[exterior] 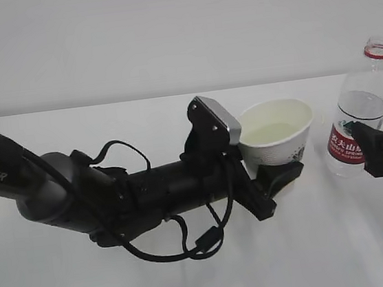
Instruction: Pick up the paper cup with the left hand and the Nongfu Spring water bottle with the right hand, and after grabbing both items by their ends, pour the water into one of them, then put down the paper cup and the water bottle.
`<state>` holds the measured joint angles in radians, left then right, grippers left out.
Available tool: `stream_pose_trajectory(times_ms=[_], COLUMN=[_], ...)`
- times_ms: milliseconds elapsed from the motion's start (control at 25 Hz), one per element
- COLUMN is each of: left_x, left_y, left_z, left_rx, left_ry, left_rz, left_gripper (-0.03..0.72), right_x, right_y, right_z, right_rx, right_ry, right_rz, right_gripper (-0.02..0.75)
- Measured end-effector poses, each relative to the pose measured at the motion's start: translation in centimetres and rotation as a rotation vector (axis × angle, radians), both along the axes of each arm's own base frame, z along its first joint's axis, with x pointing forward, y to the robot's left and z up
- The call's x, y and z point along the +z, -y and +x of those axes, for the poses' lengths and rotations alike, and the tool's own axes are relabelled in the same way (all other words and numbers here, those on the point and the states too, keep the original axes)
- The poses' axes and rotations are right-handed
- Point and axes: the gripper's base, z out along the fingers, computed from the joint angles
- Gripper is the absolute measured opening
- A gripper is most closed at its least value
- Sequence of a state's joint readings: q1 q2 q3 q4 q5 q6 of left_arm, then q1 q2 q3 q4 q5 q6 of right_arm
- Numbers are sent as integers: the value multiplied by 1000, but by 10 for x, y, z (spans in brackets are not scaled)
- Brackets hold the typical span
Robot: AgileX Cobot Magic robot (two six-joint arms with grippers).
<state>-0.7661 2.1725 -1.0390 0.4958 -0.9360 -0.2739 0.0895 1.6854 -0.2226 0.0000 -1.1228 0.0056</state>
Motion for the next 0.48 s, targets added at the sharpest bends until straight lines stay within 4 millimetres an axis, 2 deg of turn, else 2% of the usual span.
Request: stream_pose_trajectory(times_ms=[480], left_x=[4], left_y=[-46], left_z=[46], left_rx=[170], left_ry=[7], left_rz=[-48], left_gripper=[498], right_x=[0], right_y=[0], right_z=[0], right_rx=[1], right_ry=[-1], right_rz=[-6], right_gripper=[642])
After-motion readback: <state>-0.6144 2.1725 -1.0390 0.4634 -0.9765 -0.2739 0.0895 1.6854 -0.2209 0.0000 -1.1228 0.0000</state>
